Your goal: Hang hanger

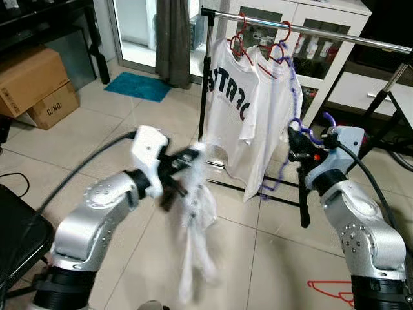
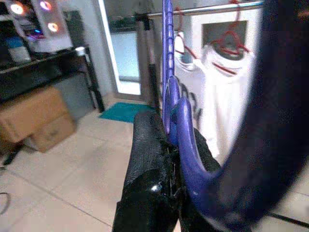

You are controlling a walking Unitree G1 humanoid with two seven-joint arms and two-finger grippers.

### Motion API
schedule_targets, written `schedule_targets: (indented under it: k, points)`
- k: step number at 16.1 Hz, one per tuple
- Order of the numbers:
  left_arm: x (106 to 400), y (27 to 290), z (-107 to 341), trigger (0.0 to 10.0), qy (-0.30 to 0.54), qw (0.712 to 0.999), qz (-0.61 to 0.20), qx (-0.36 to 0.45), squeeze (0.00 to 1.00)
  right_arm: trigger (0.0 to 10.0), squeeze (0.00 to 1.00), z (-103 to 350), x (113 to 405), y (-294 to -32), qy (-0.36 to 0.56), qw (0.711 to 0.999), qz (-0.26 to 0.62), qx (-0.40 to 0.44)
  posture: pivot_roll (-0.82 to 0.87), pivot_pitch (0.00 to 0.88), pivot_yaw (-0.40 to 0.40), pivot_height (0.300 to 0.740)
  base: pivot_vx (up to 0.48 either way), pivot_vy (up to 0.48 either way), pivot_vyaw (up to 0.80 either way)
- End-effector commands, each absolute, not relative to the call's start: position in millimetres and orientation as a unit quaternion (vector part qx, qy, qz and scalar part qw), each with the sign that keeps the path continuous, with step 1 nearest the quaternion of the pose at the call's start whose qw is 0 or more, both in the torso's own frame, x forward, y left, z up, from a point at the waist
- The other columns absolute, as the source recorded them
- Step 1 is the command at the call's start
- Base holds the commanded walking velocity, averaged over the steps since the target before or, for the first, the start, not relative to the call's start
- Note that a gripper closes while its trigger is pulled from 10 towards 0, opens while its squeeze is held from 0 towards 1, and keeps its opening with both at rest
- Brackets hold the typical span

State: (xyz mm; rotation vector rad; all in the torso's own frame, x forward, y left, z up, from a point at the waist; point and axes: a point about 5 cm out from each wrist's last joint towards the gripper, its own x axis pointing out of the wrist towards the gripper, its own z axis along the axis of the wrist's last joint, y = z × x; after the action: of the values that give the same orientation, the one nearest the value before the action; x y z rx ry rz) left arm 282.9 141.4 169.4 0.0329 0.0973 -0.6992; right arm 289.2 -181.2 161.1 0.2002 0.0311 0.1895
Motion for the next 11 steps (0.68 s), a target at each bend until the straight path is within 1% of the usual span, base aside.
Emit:
schedule_targets:
  k: [1, 2, 3, 4, 6, 8, 9, 10, 11]
  points:
    - [286, 157, 167, 9.9, 0.041, 0.965, -0.259, 0.020, 0.00, 10.0, 0.00, 152, 286, -181, 0.046, 0.992, 0.094, 0.071, -0.05, 0.000, -0.049, 0.710, 0.000, 0.000, 0.00]
    - [287, 165, 164, 10.0, 0.041, 0.974, -0.221, 0.017, 0.00, 10.0, 0.00, 148, 282, -177, 0.065, 0.990, 0.104, 0.069, -0.06, 0.000, -0.050, 0.710, 0.000, 0.000, 0.00]
    - [283, 177, 157, 10.0, 0.052, 0.985, -0.164, 0.002, 0.00, 10.0, 0.00, 143, 275, -175, 0.070, 0.991, 0.079, 0.082, -0.07, 0.000, -0.054, 0.710, 0.000, 0.000, -0.66]
    - [278, 180, 154, 10.0, 0.057, 0.987, -0.151, -0.006, 0.00, 10.0, 0.00, 143, 272, -179, 0.063, 0.995, 0.031, 0.075, -0.08, 0.000, -0.055, 0.710, 0.000, 0.000, -0.80]
    - [274, 177, 151, 10.0, 0.061, 0.987, -0.145, -0.010, 0.00, 10.0, 0.00, 145, 268, -176, 0.056, 0.993, 0.031, 0.099, -0.07, 0.000, -0.057, 0.710, 0.000, 0.000, -0.80]
    - [270, 158, 145, 10.0, 0.067, 0.987, -0.143, -0.026, 0.00, 10.0, 0.00, 149, 266, -173, 0.005, 0.981, 0.033, 0.193, -0.09, 0.000, -0.040, 0.710, 0.000, 0.000, -0.80]
    - [270, 154, 144, 10.0, 0.068, 0.987, -0.143, -0.029, 0.00, 10.0, 0.00, 150, 266, -171, -0.009, 0.978, 0.031, 0.205, -0.09, 0.000, -0.040, 0.710, 0.000, 0.000, -0.80]
    - [272, 147, 142, 10.0, 0.067, 0.986, -0.151, -0.031, 0.00, 10.0, 0.00, 150, 265, -170, -0.013, 0.976, 0.025, 0.214, -0.13, 0.000, -0.040, 0.710, 0.000, 0.000, -0.80]
    - [277, 132, 145, 10.0, 0.055, 0.982, -0.177, -0.041, 0.00, 10.0, 0.00, 153, 262, -170, -0.018, 0.975, 0.012, 0.221, -0.13, 0.000, -0.031, 0.710, 0.000, 0.000, -0.80]
